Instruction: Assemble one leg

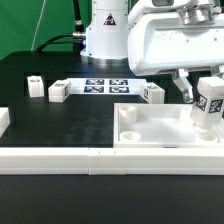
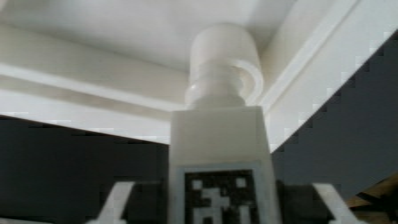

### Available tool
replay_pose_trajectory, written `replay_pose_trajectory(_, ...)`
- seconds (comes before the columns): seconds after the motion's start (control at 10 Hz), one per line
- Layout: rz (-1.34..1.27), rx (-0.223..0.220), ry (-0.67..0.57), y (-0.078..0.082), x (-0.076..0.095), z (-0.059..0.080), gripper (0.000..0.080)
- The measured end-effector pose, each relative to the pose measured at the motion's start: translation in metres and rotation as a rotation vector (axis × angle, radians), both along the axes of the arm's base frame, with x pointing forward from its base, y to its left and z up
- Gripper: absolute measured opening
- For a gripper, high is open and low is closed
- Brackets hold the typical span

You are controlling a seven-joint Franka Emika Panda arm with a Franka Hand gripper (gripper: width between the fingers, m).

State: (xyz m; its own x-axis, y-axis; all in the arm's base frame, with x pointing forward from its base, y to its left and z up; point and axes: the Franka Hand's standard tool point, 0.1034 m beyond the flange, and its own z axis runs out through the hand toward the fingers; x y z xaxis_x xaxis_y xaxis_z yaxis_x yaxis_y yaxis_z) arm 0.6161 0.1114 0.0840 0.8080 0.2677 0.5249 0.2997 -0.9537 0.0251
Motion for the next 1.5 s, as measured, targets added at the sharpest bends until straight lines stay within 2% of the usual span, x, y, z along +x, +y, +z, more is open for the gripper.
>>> replay_pose_trajectory(0.4, 0.013, 0.002, -0.007, 0.01, -0.002, -0.005, 0.029)
replay_pose_trajectory(0.6, 0.01, 0.004, -0.009, 0.009, -0.005, -0.015, 0.029)
replay_pose_trajectory(1.0, -0.003, 0.014, -0.056, 0.005, -0.003, -0.019, 0.029)
replay_pose_trajectory(1.3, -0.001, 0.011, -0.03, 0.005, -0.004, -0.022, 0.0298)
replay_pose_trajectory(1.4, -0.001, 0.011, -0.03, 0.005, -0.004, -0.022, 0.0507)
replay_pose_trajectory(1.5, -0.001, 0.011, -0.029, 0.005, -0.004, -0.022, 0.0609)
